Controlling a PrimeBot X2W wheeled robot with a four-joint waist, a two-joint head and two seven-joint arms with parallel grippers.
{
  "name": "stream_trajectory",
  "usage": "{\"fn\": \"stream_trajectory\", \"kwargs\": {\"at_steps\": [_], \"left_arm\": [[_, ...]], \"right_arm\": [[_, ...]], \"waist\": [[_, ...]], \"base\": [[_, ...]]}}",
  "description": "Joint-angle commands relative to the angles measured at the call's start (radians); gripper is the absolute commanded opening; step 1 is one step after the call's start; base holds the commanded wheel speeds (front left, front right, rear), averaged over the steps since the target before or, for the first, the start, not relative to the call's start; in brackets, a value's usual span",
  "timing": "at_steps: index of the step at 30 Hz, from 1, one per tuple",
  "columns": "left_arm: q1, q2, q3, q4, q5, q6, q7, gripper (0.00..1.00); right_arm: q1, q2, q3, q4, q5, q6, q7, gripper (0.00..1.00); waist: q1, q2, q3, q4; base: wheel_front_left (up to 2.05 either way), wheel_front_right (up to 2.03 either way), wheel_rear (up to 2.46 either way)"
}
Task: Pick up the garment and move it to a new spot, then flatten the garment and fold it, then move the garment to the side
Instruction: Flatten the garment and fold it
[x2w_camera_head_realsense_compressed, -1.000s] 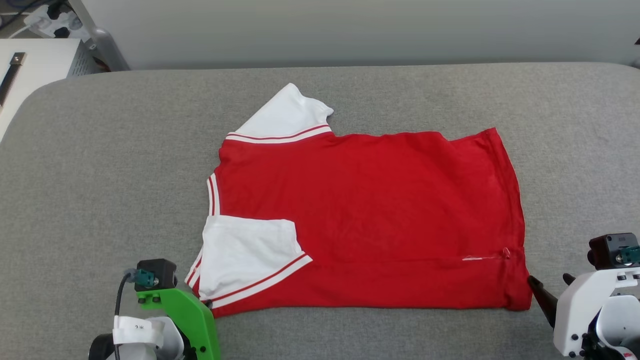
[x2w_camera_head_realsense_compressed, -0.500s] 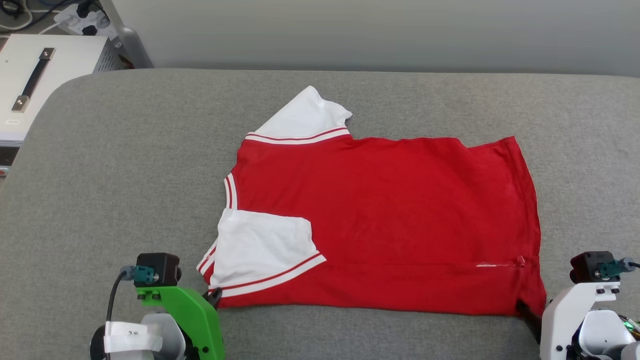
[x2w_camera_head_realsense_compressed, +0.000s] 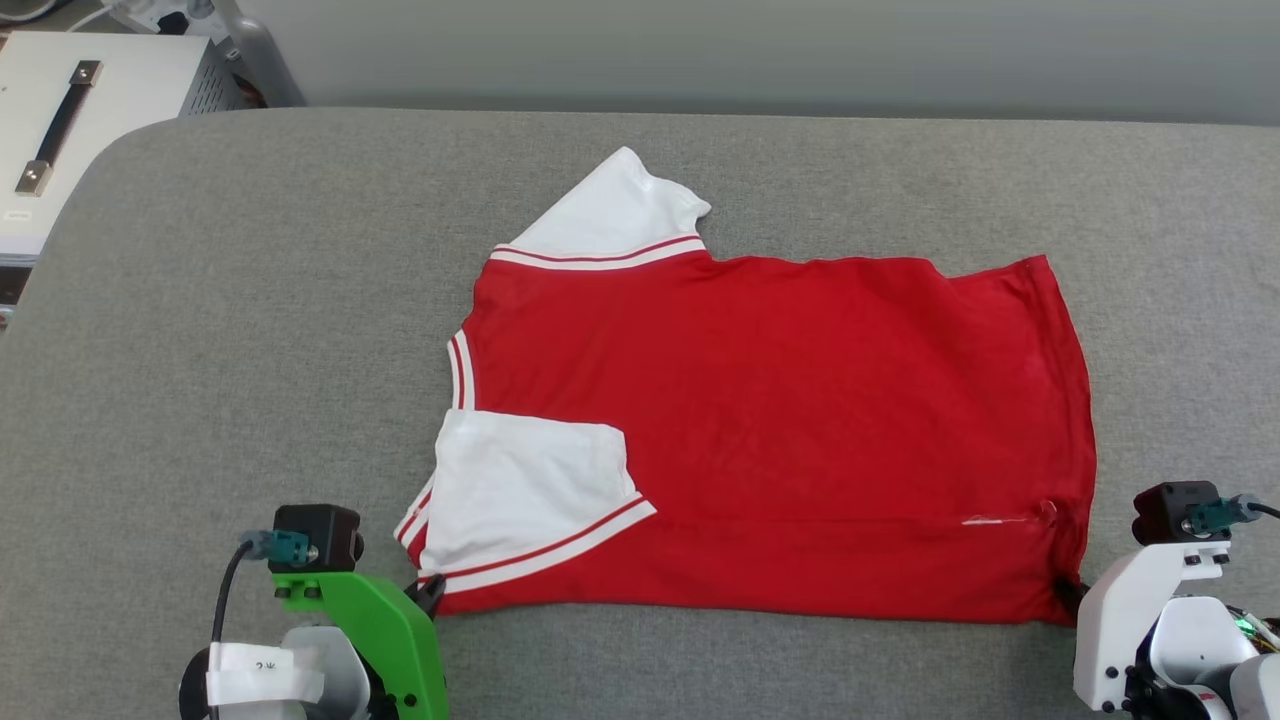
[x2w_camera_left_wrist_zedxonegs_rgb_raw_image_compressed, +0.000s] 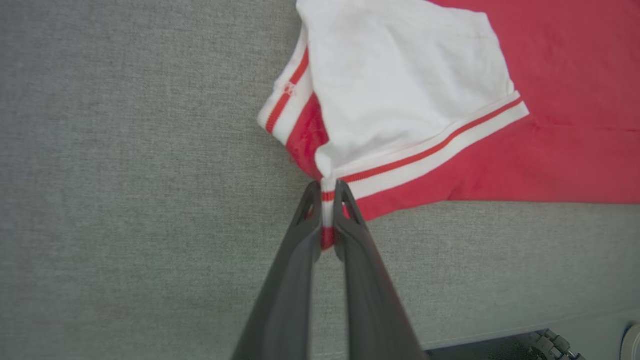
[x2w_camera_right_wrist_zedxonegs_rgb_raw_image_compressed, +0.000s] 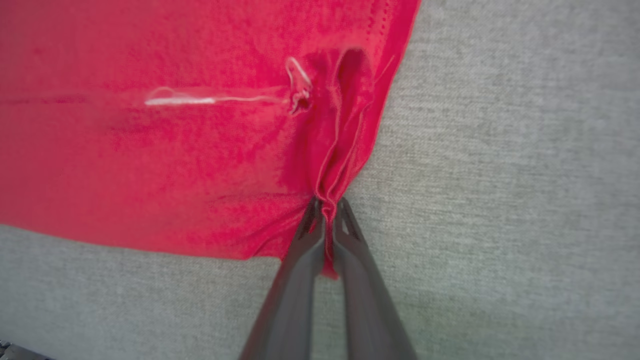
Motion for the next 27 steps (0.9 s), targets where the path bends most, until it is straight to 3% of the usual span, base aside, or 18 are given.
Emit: {"fn": "stream_trajectory", "kwargs": {"at_steps": [1,13,27], "left_arm": [[0.004,0.006,0.002,0.008,-0.005,-0.001,0.001,0.0],[0.052,0.001,-0.028,0.044,-0.023,-0.017,0.011,0.0],[0.124,-0.017,-0.088,0.105,-0.039,-0.037,0.031,0.0]], "right_arm": [[0.0,0.001,0.008,0.024,0.005,-0.001,-0.005,0.0],[0.087,-0.042,-0.058,-0.038,0.026,-0.001,0.017,0.0],[0.27,0.014,-0.134,-0.19,0.029,-0.001,0.134,0.0]], "waist": [[0.0,0.0,-0.008,-0.002],[0.0,0.0,-0.118,-0.005],[0.0,0.0,-0.149,-0.011]], "base": [[0.0,0.0,0.0],[0.0,0.0,0.0],[0.0,0.0,0.0]]}}
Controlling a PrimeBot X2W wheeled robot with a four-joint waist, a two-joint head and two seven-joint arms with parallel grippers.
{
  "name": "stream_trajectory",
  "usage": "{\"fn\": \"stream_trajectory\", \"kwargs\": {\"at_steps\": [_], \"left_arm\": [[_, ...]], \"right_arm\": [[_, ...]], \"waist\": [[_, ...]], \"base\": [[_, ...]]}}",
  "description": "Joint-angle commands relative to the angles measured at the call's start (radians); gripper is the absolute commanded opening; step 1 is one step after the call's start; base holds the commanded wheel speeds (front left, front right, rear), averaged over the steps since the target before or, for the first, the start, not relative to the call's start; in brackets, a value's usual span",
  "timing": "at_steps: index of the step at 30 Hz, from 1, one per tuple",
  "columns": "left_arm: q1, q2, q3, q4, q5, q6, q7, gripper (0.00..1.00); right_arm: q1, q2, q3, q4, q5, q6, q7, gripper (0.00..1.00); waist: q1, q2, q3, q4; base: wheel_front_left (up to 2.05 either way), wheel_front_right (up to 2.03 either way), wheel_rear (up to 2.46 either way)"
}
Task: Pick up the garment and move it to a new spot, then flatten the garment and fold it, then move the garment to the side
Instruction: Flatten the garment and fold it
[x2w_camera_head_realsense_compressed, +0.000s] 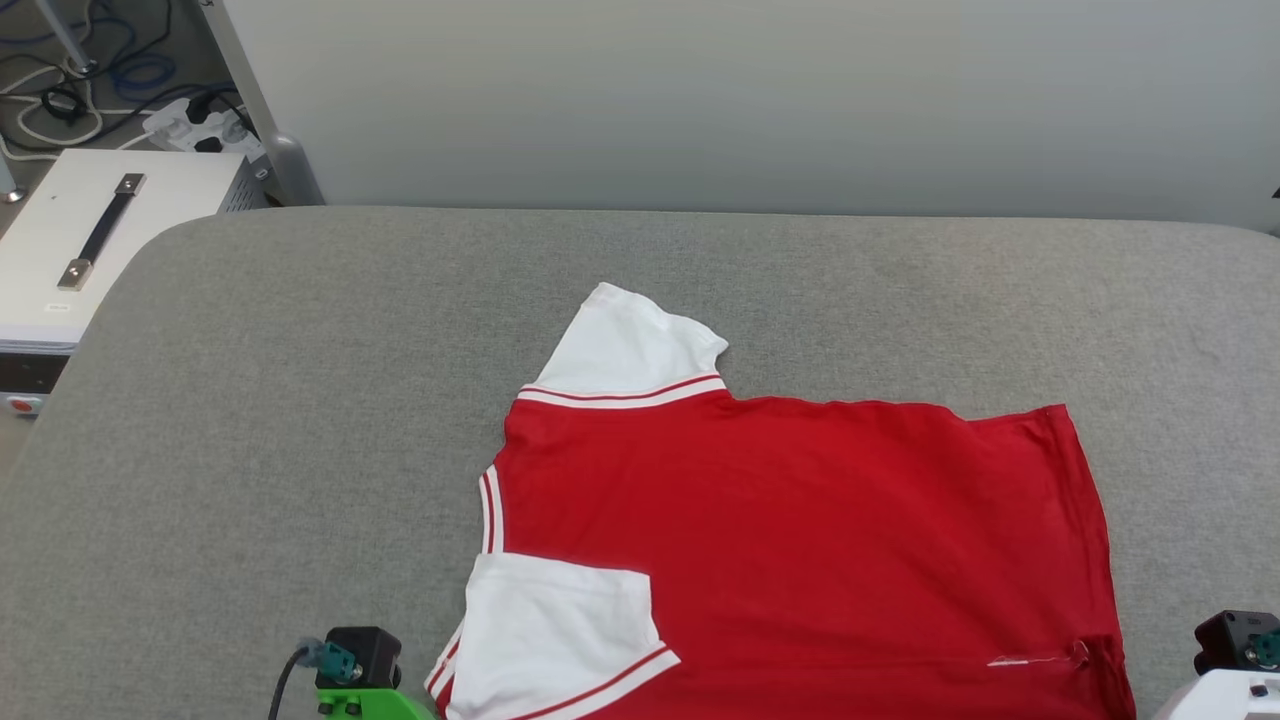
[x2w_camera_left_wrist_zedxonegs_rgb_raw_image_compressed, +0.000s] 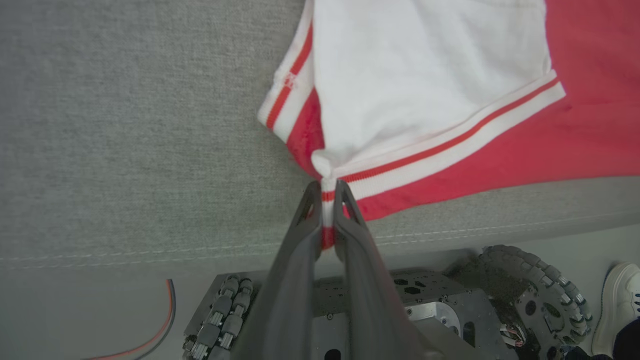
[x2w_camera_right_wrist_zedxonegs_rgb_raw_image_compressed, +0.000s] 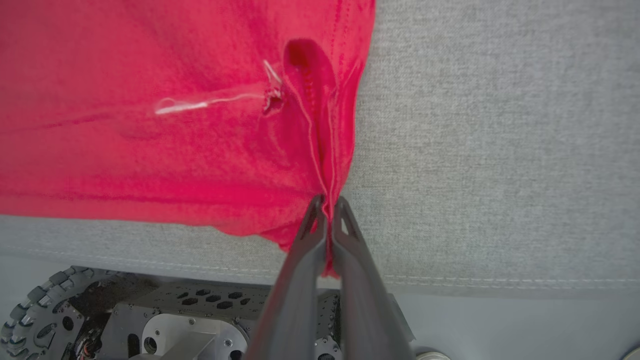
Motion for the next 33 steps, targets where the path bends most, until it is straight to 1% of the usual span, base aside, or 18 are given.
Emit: {"fn": "stream_trajectory", "kwargs": {"at_steps": [1,8,12,13,14,15,16,17,18,23,27,29,31,33], "left_arm": [[0.012,-0.005,-0.002,0.014,-0.002,-0.008,-0.002,0.0],[-0.016,-0.021,-0.01,0.074,0.005,-0.031,-0.016,0.0],[-0.039,-0.029,-0.016,0.092,0.015,-0.032,-0.014,0.0],[-0.043,-0.031,-0.018,0.095,0.016,-0.032,-0.013,0.31],[-0.046,-0.033,-0.019,0.099,0.017,-0.031,-0.012,0.78],[-0.049,-0.036,-0.018,0.103,0.017,-0.029,-0.012,1.0],[-0.051,-0.038,-0.018,0.107,0.016,-0.027,-0.011,1.0],[-0.053,-0.039,-0.019,0.111,0.016,-0.027,-0.011,1.0],[-0.055,-0.04,-0.019,0.115,0.018,-0.026,-0.011,1.0],[-0.056,-0.034,-0.015,0.118,0.027,-0.017,-0.027,1.0],[-0.06,-0.03,0.001,0.093,0.034,-0.015,-0.061,1.0],[-0.067,-0.026,0.008,0.072,0.046,-0.024,-0.092,1.0],[-0.075,-0.024,0.022,0.046,0.059,-0.027,-0.134,1.0],[-0.089,-0.018,0.03,0.014,0.092,-0.042,-0.198,1.0]], "right_arm": [[0.012,0.004,-0.005,-0.007,-0.008,-0.002,0.003,0.0],[-0.011,0.016,0.011,0.022,-0.016,-0.002,-0.014,0.0],[-0.033,0.014,0.02,0.049,-0.017,-0.002,-0.027,0.0],[-0.037,0.013,0.021,0.055,-0.017,-0.002,-0.029,0.0],[-0.041,0.012,0.023,0.062,-0.017,-0.002,-0.032,0.0],[-0.044,0.012,0.024,0.068,-0.016,-0.002,-0.033,0.0],[-0.048,0.012,0.025,0.075,-0.015,-0.002,-0.035,0.3],[-0.05,0.01,0.026,0.079,-0.018,-0.002,-0.038,0.75],[-0.053,0.01,0.024,0.083,-0.02,-0.002,-0.045,1.0],[-0.059,0.002,0.027,0.08,-0.012,-0.002,-0.069,1.0],[-0.059,-0.005,0.024,0.049,0.002,-0.002,-0.108,1.0],[-0.066,-0.015,0.029,0.017,0.009,-0.002,-0.156,1.0],[-0.082,-0.019,0.026,-0.013,0.019,-0.002,-0.233,1.0],[-0.091,-0.038,0.04,-0.039,0.016,-0.002,-0.316,1.0]], "waist": [[0.0,0.0,0.006,-0.002],[0.0,0.0,0.046,-0.005],[0.0,0.0,0.065,-0.003],[0.0,0.0,0.068,-0.003],[0.0,0.0,0.07,-0.003],[0.0,0.0,0.071,-0.003],[0.0,0.0,0.072,-0.002],[0.0,0.0,0.071,-0.002],[0.0,0.0,0.069,-0.002],[0.0,0.0,0.045,-0.004],[0.0,0.0,0.013,-0.004],[0.0,0.0,-0.003,-0.005],[0.0,0.0,-0.017,-0.008],[0.0,0.0,-0.028,-0.011]], "base": [[0.0,0.0,0.0],[0.0,0.0,0.0],[0.0,0.0,0.0],[0.0,0.0,0.0],[0.0,0.0,0.0],[0.0,0.0,0.0],[0.0,0.0,0.0],[0.0,0.0,0.0],[0.0,0.0,0.0],[0.0,0.0,0.0],[0.0,0.0,0.0],[0.0,0.0,0.0],[0.0,0.0,0.0],[0.0,0.0,0.0]]}}
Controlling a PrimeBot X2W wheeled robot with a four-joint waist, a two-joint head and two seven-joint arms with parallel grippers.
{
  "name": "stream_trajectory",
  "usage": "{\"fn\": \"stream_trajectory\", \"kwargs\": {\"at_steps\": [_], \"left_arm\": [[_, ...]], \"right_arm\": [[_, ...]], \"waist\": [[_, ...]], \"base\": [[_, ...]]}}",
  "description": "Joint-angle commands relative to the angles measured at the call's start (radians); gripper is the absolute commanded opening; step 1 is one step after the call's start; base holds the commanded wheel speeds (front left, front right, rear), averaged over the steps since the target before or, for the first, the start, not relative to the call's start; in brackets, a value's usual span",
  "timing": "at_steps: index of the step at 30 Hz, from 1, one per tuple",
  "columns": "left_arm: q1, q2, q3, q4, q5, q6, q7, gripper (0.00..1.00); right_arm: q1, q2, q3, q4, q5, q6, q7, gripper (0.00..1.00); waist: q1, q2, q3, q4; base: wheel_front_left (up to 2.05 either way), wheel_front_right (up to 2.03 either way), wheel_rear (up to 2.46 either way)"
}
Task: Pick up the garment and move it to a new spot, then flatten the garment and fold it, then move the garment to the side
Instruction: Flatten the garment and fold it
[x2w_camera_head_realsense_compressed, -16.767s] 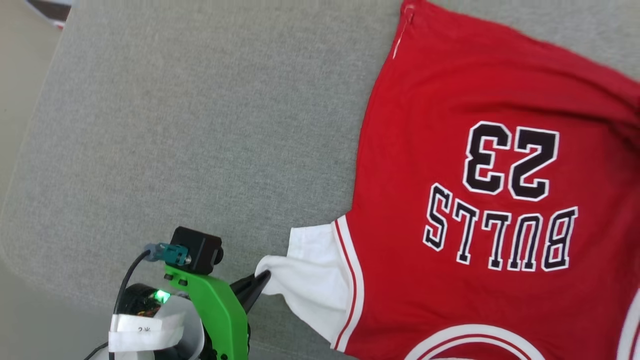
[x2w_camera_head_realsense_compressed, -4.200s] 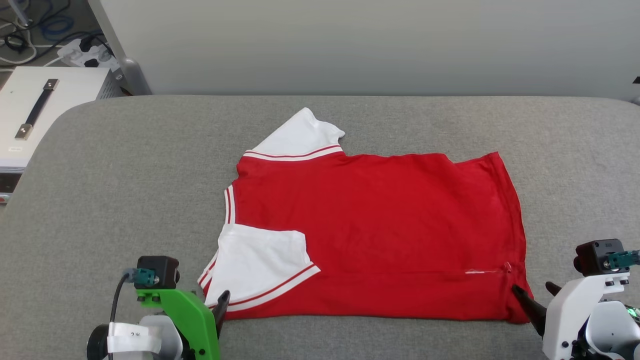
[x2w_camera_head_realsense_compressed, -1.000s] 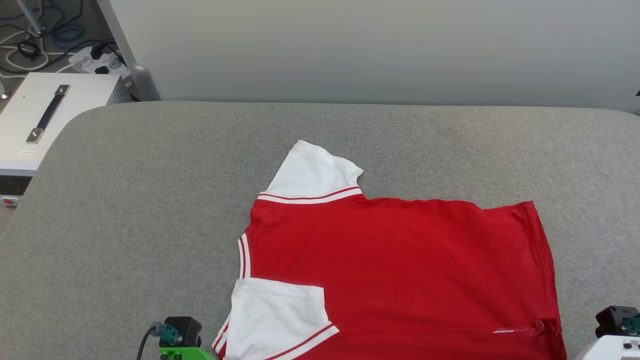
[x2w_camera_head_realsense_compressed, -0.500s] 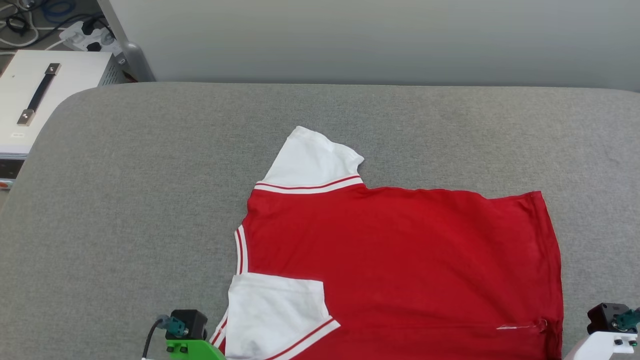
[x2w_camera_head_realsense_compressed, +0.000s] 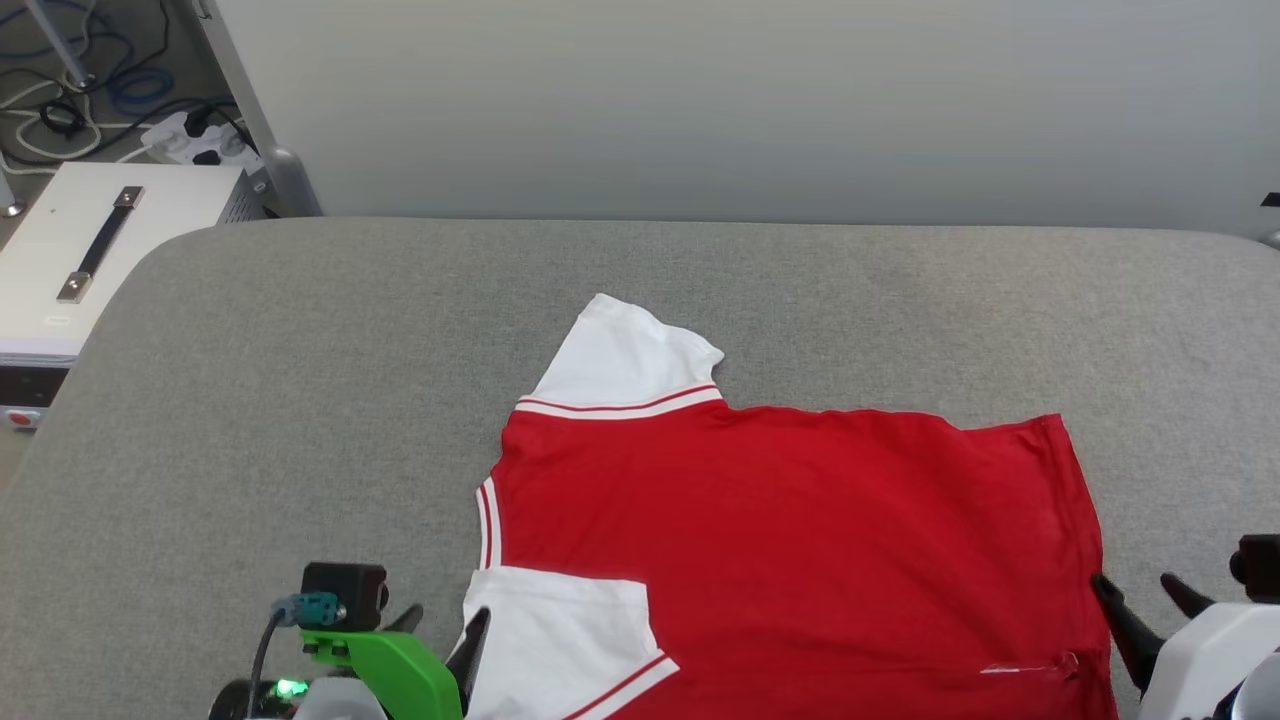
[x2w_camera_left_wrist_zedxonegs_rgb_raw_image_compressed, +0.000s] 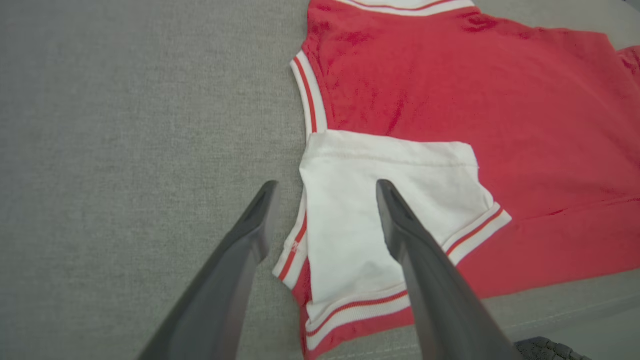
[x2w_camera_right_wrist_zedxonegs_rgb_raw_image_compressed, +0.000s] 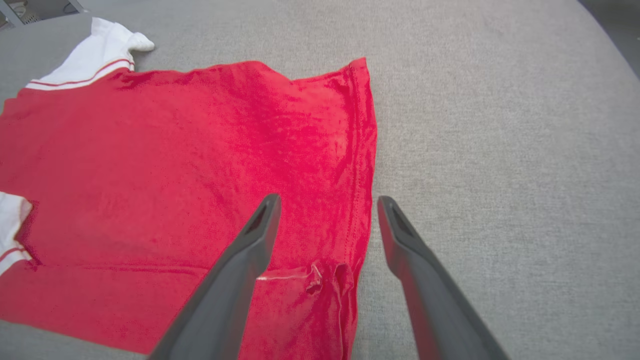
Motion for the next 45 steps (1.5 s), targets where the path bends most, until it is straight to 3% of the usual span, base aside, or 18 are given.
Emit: {"fn": "stream_trajectory", "kwargs": {"at_steps": [1,7,12,19,25,30,34,42,45], "left_arm": [[-0.03,0.006,0.009,-0.018,0.027,-0.016,-0.046,1.0],[-0.053,-0.02,0.03,-0.031,0.117,-0.053,-0.281,1.0],[-0.054,-0.062,0.047,0.002,0.152,-0.071,-0.415,1.0],[-0.097,-0.111,0.115,0.015,0.215,-0.11,-0.45,1.0],[-0.222,-0.116,0.142,0.062,0.261,-0.18,-0.442,1.0],[-0.444,-0.075,0.079,0.164,0.278,-0.296,-0.248,1.0],[-0.644,-0.057,0.034,0.256,0.258,-0.363,-0.052,1.0],[-0.977,-0.019,-0.053,0.461,0.151,-0.392,0.37,1.0],[-1.059,-0.004,-0.091,0.502,0.118,-0.392,0.462,1.0]], "right_arm": [[-0.017,-0.006,0.004,-0.012,0.0,-0.001,-0.045,1.0],[-0.024,-0.005,0.033,-0.038,-0.01,-0.001,-0.247,1.0],[-0.024,0.038,0.04,-0.048,-0.04,-0.001,-0.382,1.0],[-0.058,0.091,0.052,-0.054,-0.078,-0.001,-0.485,1.0],[-0.115,0.12,0.06,-0.043,-0.096,-0.001,-0.518,1.0],[-0.173,0.124,0.088,-0.039,-0.104,-0.001,-0.525,1.0],[-0.213,0.125,0.105,-0.035,-0.106,-0.001,-0.532,1.0],[-0.283,0.131,0.155,-0.021,-0.096,-0.001,-0.546,1.0],[-0.305,0.128,0.167,-0.004,-0.092,-0.001,-0.555,1.0]], "waist": [[0.0,0.0,-0.016,-0.006],[0.0,0.0,-0.022,-0.017],[0.0,0.0,-0.006,-0.031],[0.0,0.0,0.065,-0.064],[0.0,0.0,0.166,-0.102],[0.0,0.0,0.254,-0.137],[0.0,0.0,0.314,-0.166],[0.0,0.0,0.421,-0.232],[0.0,0.0,0.453,-0.253]], "base": [[0.0,0.0,0.0],[0.0,0.0,0.0],[0.0,0.0,0.0],[0.0,0.0,0.0],[0.0,0.0,0.0],[0.0,0.0,0.0],[0.0,0.0,0.0],[0.0,0.0,0.0],[0.0,0.0,0.0]]}}
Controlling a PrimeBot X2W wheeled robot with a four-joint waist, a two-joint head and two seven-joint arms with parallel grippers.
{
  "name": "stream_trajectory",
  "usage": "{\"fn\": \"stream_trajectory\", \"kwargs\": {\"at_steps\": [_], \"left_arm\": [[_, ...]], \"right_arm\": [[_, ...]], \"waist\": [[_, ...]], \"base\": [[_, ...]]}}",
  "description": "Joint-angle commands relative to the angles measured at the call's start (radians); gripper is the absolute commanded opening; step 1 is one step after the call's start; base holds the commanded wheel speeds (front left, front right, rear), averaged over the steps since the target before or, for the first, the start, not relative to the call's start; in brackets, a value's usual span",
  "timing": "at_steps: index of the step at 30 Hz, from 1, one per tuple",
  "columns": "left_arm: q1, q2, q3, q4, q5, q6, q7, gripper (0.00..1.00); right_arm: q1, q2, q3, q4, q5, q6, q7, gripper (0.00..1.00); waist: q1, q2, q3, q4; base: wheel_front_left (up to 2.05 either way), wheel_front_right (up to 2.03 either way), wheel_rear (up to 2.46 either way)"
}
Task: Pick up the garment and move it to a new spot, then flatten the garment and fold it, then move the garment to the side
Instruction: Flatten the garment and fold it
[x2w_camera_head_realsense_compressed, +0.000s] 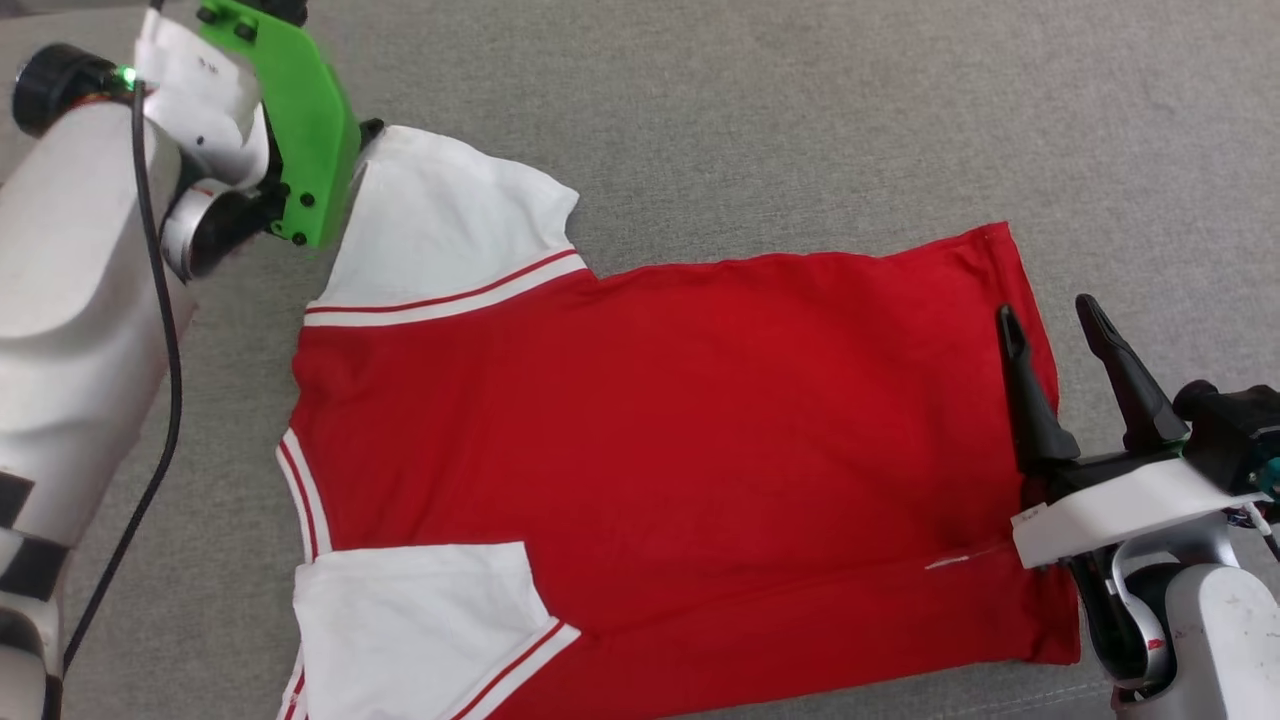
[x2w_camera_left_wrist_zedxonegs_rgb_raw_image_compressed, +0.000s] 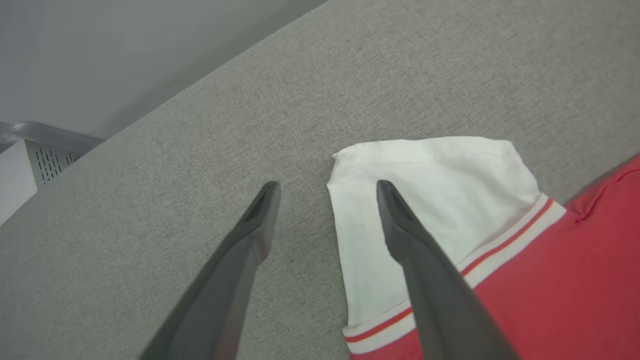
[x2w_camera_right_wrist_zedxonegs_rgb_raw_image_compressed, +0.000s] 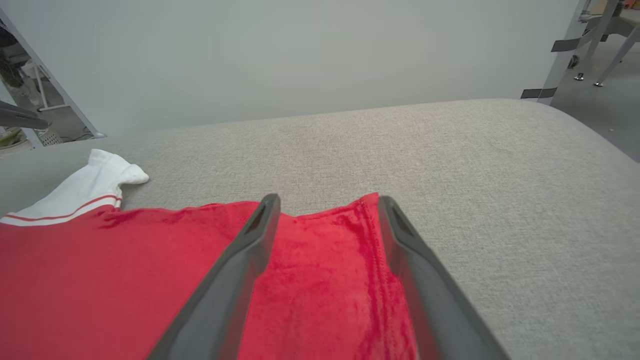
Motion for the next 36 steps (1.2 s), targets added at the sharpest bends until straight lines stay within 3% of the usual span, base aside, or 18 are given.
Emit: {"fn": "stream_trajectory", "kwargs": {"at_steps": [1,6,13,19,20,21,31,36], "left_arm": [[-0.034,0.005,-0.019,0.019,-0.025,-0.003,0.04,1.0],[-0.099,0.028,-0.082,0.075,-0.05,-0.003,0.135,1.0],[-0.131,0.034,-0.119,0.166,-0.049,-0.003,0.104,1.0],[-0.117,0.006,-0.102,0.233,-0.122,-0.003,0.097,1.0],[-0.109,-0.003,-0.095,0.245,-0.146,-0.003,0.112,0.35],[-0.105,-0.007,-0.094,0.251,-0.158,-0.003,0.121,0.0],[-0.085,-0.026,-0.077,0.275,-0.199,-0.003,0.035,0.0],[-0.066,-0.036,-0.044,0.271,-0.227,0.003,-0.029,0.0]], "right_arm": [[-0.021,0.0,0.006,0.007,0.007,-0.001,-0.013,1.0],[-0.041,0.0,0.02,0.034,0.02,-0.001,-0.022,1.0],[-0.063,0.002,0.042,0.055,0.023,-0.001,-0.035,1.0],[-0.065,-0.005,0.045,0.063,0.024,-0.001,-0.037,1.0],[-0.064,-0.006,0.044,0.065,0.024,-0.001,-0.037,1.0],[-0.064,-0.007,0.043,0.066,0.023,-0.001,-0.037,1.0],[-0.06,-0.018,0.027,0.069,0.018,-0.001,-0.013,1.0],[-0.048,-0.061,0.028,0.066,0.014,-0.001,0.041,1.0]], "waist": [[-0.0001,0.0,0.076,-0.065],[-0.0001,0.0,0.113,-0.085],[-0.0001,0.0,0.14,-0.097],[-0.0001,0.0,0.144,-0.096],[-0.0001,0.0,0.143,-0.094],[-0.0001,0.0,0.142,-0.094],[-0.0001,0.0,0.09,-0.072],[-0.0001,0.0,0.028,-0.044]], "base": [[0.0,0.0,0.0],[0.0,0.0,0.0],[0.0,0.0,0.0],[0.0,0.0,0.0],[0.0,0.0,0.0],[0.0,0.0,0.0],[0.0,0.0,0.0],[0.0,0.0,0.0]]}}
